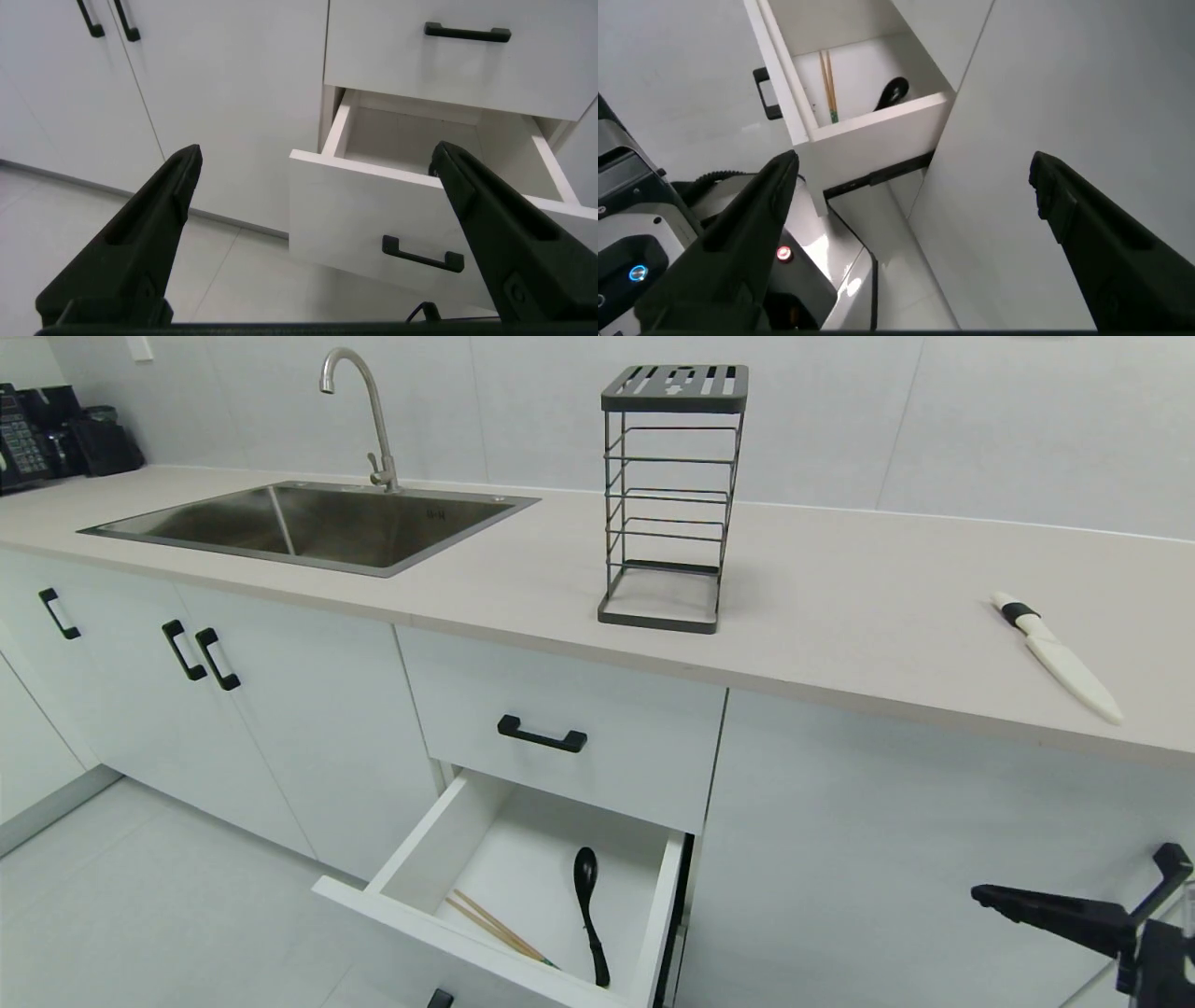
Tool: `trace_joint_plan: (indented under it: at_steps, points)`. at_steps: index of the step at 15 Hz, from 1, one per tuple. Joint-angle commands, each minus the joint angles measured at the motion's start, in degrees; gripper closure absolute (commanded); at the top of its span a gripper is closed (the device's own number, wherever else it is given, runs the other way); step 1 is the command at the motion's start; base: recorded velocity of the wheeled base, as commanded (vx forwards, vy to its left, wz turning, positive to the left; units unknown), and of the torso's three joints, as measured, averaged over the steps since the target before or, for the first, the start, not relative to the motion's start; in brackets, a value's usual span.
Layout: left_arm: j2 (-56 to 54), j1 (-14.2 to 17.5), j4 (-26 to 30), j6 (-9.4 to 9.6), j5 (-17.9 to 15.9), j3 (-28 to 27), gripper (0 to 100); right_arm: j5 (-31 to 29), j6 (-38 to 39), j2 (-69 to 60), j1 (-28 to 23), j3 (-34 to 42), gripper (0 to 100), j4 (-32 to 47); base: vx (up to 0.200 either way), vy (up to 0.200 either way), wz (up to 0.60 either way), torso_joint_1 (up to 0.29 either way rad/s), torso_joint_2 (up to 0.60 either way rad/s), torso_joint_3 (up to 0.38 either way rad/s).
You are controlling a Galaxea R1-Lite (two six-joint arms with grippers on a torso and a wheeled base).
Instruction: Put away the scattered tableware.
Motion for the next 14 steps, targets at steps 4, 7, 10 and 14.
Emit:
trace_joint_plan:
  at_steps: [4,7,10,14]
  points:
    - [0.07,0.00,-0.01,-0.04,0.01,0.00,0,0.32,-0.06,-17.06,-7.48,4.37,0,2.08,0.000,0.000,0.00,0.000,0.00,0.000]
    - [0.07,0.00,-0.01,-0.04,0.01,0.00,0,0.32,-0.06,-24.97,-11.25,4.64,0,7.09,0.000,0.000,0.00,0.000,0.00,0.000]
    - [0.07,0.00,-0.01,-0.13,0.01,0.00,0,2.52,-0.06,-31.57,-22.06,2.97,0,8.67,0.000,0.000,0.00,0.000,0.00,0.000]
    - [0.07,0.00,-0.10,-0.48,0.01,0.00,0,3.49,-0.41,-41.23,-32.79,2.35,0,8.85,0.000,0.000,0.00,0.000,0.00,0.000]
